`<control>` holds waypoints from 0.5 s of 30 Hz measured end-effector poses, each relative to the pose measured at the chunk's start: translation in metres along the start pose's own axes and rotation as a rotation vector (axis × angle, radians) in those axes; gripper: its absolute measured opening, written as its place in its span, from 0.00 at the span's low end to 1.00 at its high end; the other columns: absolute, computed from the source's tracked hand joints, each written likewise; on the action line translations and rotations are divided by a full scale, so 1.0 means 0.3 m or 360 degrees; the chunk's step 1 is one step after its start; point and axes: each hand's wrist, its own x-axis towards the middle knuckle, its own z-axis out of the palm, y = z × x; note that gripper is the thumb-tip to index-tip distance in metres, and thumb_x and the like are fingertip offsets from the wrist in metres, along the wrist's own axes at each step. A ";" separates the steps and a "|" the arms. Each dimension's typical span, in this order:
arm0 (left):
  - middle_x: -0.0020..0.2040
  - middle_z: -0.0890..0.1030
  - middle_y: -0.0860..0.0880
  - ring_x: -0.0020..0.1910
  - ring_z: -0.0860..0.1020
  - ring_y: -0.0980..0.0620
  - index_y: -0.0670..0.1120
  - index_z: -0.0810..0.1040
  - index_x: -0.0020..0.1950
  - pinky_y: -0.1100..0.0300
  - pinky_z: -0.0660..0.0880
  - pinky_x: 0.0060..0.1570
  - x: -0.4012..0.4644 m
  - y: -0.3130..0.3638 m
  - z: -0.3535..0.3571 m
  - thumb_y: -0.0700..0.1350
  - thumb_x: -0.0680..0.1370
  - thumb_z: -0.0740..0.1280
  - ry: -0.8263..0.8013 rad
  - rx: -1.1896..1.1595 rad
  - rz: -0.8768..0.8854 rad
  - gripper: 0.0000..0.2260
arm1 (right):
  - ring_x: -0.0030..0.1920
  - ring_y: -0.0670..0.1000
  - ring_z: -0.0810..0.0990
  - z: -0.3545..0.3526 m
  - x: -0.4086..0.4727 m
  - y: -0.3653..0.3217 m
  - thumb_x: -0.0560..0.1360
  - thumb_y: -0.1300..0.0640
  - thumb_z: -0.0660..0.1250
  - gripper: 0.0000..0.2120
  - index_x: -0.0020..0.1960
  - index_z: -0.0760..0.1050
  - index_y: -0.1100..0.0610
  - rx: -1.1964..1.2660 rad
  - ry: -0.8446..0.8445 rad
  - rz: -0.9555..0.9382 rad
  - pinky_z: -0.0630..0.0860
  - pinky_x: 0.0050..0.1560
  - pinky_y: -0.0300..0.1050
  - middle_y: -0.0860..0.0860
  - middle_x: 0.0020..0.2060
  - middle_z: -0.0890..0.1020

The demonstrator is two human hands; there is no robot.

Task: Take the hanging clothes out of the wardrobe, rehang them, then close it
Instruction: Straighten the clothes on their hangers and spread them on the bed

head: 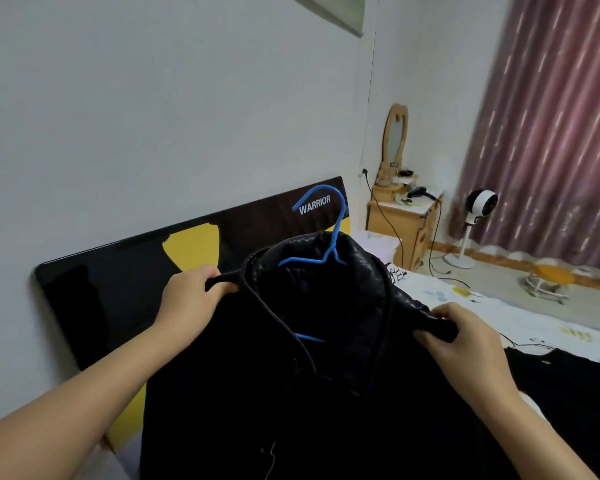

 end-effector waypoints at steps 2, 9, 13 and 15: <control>0.30 0.75 0.48 0.31 0.72 0.51 0.42 0.76 0.36 0.58 0.63 0.30 0.091 -0.021 0.044 0.44 0.75 0.68 0.0009 0.0024 -0.0009 0.09 | 0.44 0.54 0.76 0.062 0.091 0.017 0.69 0.60 0.74 0.10 0.44 0.74 0.53 0.0013 -0.0010 -0.0003 0.69 0.43 0.46 0.51 0.40 0.79; 0.30 0.74 0.49 0.32 0.71 0.51 0.43 0.75 0.35 0.57 0.64 0.32 0.381 -0.101 0.226 0.45 0.75 0.68 0.0032 0.0135 -0.0091 0.10 | 0.41 0.51 0.73 0.264 0.391 0.083 0.69 0.60 0.73 0.11 0.43 0.72 0.51 0.0041 -0.0066 -0.0030 0.65 0.41 0.44 0.49 0.39 0.77; 0.29 0.74 0.49 0.31 0.70 0.52 0.46 0.72 0.34 0.57 0.62 0.30 0.515 -0.154 0.334 0.46 0.75 0.67 -0.0001 0.0237 -0.0096 0.11 | 0.42 0.51 0.72 0.368 0.519 0.118 0.69 0.60 0.73 0.11 0.42 0.71 0.51 0.0025 -0.0096 0.0006 0.64 0.41 0.43 0.48 0.38 0.75; 0.29 0.73 0.49 0.30 0.70 0.53 0.48 0.70 0.32 0.58 0.61 0.28 0.584 -0.184 0.391 0.47 0.76 0.67 -0.0005 0.0278 -0.0087 0.13 | 0.44 0.52 0.74 0.420 0.582 0.138 0.70 0.59 0.73 0.11 0.42 0.71 0.51 0.0024 -0.0104 0.0039 0.65 0.42 0.44 0.48 0.39 0.75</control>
